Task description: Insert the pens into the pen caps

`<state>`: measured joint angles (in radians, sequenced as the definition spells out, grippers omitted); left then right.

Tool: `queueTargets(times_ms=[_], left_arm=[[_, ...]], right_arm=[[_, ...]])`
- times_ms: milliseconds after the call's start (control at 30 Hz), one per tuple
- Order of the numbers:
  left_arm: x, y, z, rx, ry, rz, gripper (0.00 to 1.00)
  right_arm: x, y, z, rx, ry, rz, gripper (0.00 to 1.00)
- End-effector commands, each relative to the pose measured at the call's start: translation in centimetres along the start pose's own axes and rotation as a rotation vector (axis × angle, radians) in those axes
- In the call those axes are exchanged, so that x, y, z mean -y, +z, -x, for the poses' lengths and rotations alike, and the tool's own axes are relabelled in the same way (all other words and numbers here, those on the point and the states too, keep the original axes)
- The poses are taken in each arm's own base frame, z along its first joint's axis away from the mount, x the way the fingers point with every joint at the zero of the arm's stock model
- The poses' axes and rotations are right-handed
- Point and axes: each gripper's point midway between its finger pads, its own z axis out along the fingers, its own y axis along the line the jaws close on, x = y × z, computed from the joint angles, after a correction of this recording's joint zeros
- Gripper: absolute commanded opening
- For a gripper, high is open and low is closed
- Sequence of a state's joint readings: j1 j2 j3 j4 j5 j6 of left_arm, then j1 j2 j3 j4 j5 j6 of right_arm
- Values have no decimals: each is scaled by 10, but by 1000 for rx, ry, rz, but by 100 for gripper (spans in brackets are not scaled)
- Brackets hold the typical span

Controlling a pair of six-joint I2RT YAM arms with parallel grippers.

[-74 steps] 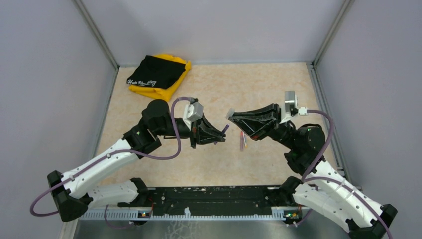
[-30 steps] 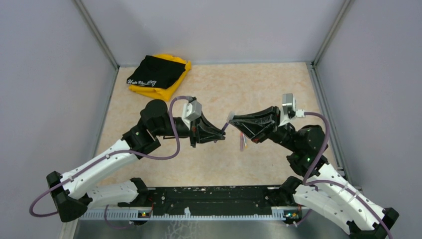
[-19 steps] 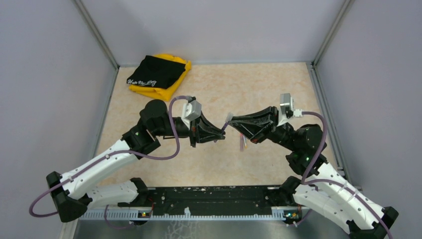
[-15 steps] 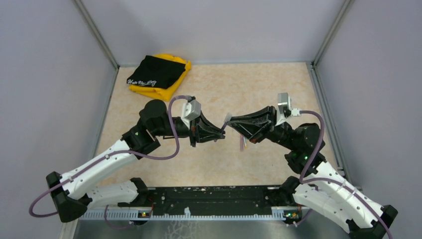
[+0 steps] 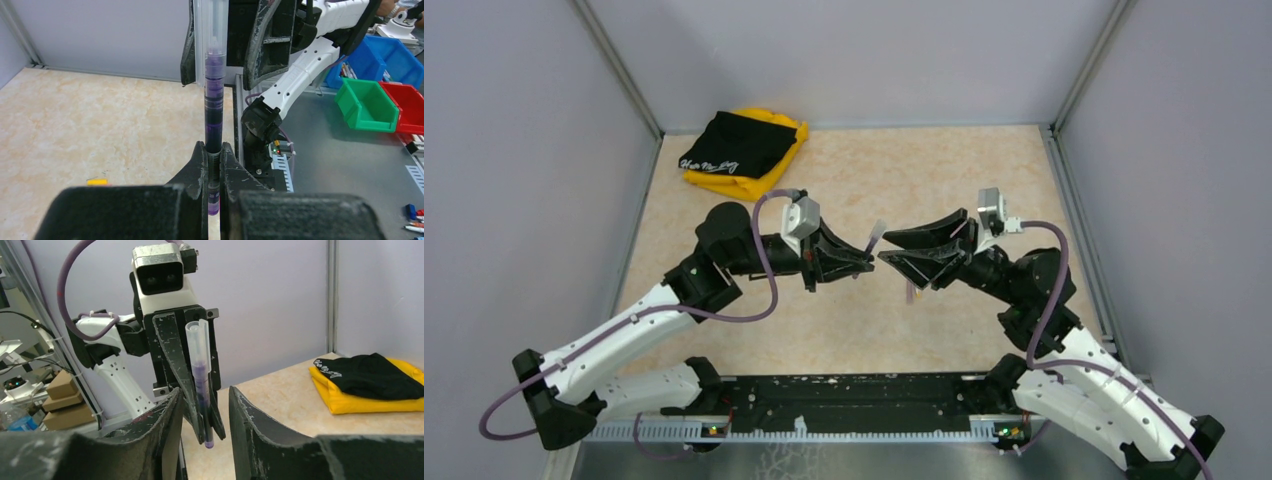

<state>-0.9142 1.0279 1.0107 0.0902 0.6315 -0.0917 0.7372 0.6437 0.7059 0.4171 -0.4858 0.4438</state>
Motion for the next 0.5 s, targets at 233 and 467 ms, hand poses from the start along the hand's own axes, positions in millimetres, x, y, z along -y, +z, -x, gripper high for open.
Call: queueTargets(times_ms=[233,467], left_arm=[[-24,-7,15,47,22,169,0],[-47,-2,0,-19,-23,265,0]], right_arm=[[23,-6,52,74,-2,-245,52],[49,-2,62,63,75,-416,52]])
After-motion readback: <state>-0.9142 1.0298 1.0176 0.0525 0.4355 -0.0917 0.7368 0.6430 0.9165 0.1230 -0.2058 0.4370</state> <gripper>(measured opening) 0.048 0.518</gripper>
